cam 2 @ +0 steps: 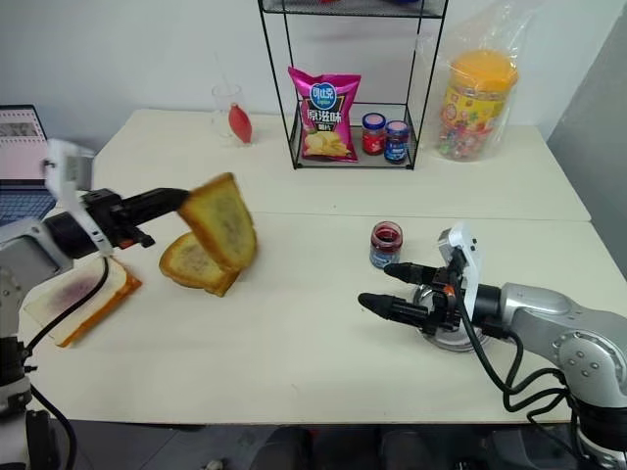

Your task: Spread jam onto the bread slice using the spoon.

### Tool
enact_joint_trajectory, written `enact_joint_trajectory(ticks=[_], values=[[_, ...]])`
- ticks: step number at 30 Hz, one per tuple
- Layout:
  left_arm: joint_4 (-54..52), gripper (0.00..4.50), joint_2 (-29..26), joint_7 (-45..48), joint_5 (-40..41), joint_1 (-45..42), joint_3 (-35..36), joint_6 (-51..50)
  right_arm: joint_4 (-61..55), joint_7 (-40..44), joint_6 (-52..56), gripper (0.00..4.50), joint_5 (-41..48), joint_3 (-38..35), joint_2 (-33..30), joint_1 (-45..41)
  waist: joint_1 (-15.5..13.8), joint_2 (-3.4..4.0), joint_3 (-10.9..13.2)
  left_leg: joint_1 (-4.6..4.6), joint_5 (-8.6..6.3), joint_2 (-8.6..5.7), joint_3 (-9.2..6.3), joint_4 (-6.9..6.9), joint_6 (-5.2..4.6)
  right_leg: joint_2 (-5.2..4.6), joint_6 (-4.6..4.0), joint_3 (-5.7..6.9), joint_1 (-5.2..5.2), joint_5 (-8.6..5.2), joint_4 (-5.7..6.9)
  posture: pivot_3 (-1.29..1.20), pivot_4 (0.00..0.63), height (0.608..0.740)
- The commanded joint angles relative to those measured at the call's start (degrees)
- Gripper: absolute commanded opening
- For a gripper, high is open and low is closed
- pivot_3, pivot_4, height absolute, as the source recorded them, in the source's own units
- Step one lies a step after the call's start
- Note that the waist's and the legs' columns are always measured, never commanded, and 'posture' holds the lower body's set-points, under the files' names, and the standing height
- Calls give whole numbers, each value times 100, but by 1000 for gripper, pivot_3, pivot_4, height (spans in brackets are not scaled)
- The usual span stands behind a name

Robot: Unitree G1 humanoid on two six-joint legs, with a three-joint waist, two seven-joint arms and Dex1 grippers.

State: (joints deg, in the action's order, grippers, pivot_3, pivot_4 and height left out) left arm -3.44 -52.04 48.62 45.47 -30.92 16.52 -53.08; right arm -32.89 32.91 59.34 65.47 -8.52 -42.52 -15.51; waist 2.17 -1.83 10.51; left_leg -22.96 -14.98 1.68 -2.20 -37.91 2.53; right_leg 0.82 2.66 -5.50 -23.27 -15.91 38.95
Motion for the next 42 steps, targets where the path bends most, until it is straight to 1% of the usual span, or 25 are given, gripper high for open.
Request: enact_joint_trajectory(ticks=[1,4,5,7,8,9,10,12,13,16,19,23,25,31,35,37,38,41,42], values=[[-469,10,-239,690,339,-274,-383,-306,-288,-44,46,4500,439,-309,-157,162,22,0,0,-1,0,2,-2,0,0,2,0,0,-1,0,0,0,150,740],[-735,10,-353,1131,469,-252,-704,-491,-404,-134,65,4500,684,-435,-285,319,50,1,1,-3,0,2,0,2,0,3,0,-2,-3,-2,0,0,150,740],[-829,10,-348,1273,396,-202,-933,-453,-459,-166,67,4500,768,-502,-337,409,59,1,1,-3,0,2,0,2,0,3,0,-2,-3,-2,0,0,150,740],[-867,10,-288,1462,-89,-26,-1526,-83,-550,-285,28,4500,852,-582,-379,554,60,2,1,-3,0,2,0,2,-1,3,0,-2,-3,-3,0,0,150,740],[-745,10,-218,1466,-657,95,-1973,428,-582,-362,-1,4500,873,-592,-368,620,60,2,1,-1,0,1,-1,3,-1,3,0,-2,-2,-4,0,0,150,740],[-637,10,-176,1473,-1054,169,-2258,796,-603,-433,-24,4500,898,-584,-358,652,56,6,-1,-1,0,1,0,2,-1,3,0,-3,-1,-4,0,0,150,740],[-467,10,-117,1486,-1604,284,-2593,1458,-632,-499,-56,4500,882,-564,-346,685,58,7,-1,5,0,-1,1,1,-1,2,0,-5,4,-4,-2,0,150,740],[-118,10,-17,1478,-2355,381,-2982,2368,-658,-600,-102,4500,893,-539,-338,723,60,7,0,5,0,-1,2,0,-1,3,0,-9,3,-4,-2,0,150,740],[154,10,120,1449,-2579,350,-3043,2749,-666,-660,-128,4500,882,-536,-332,732,61,7,0,5,0,0,6,0,-1,3,0,-12,2,-4,-2,0,150,740],[1169,10,748,992,-3086,-85,-3043,3592,-656,-805,-178,4500,908,-571,-340,749,0,6,0,0,1,0,5,-6,-1,3,-1,-10,0,-4,0,0,150,740],[1732,10,1198,760,-3312,-386,-2958,3949,-637,-896,-210,4500,902,-565,-359,731,-49,5,0,-5,1,-2,2,-12,-2,3,3,-7,0,-2,0,0,150,740],[2269,10,1613,398,-3489,-669,-2791,4247,-656,-967,-247,4500,950,-564,-373,785,-47,5,0,-8,0,-3,5,-9,-2,0,-8,-11,2,4,-7,0,150,740],[2285,10,1670,466,-3496,-673,-2757,4214,-671,-954,-258,4500,947,-566,-397,817,-33,5,0,-10,0,-3,3,-8,-3,0,-12,-8,1,7,-7,0,150,740],[1775,10,1509,1041,-3421,-250,-2845,4064,-585,-893,-278,4500,907,-546,-437,784,-18,5,0,-6,0,0,1,0,-3,3,-19,-6,-2,10,-1,0,150,740],[1646,10,1529,1039,-3456,-157,-2784,3965,-562,-889,-303,4500,845,-481,-400,754,-33,5,0,-7,0,-1,0,-4,-3,1,-16,-5,0,9,-1,0,150,740],[1833,407,1551,853,-3565,-258,-2679,4006,-557,-895,-315,4500,815,-474,-387,777,-40,5,0,-7,0,-2,0,-6,-3,1,-12,-5,1,6,-1,0,150,740],[1910,523,1549,811,-3592,-304,-2634,4008,-555,-892,-320,4500,799,-477,-390,796,-40,5,0,-7,0,-2,-1,-6,-3,1,-11,-5,1,6,-1,0,150,740],[1961,1082,1423,893,-3552,-380,-2490,3987,-537,-943,-342,4500,789,-551,-394,858,-35,5,0,-7,0,-2,-1,-6,-3,2,-9,-4,1,4,-1,0,150,740],[1952,1341,1359,928,-3544,-384,-2445,3983,-543,-961,-353,4500,789,-589,-397,902,-33,5,0,-6,0,-1,-2,-6,-3,2,-9,-3,1,4,-1,0,150,740]])
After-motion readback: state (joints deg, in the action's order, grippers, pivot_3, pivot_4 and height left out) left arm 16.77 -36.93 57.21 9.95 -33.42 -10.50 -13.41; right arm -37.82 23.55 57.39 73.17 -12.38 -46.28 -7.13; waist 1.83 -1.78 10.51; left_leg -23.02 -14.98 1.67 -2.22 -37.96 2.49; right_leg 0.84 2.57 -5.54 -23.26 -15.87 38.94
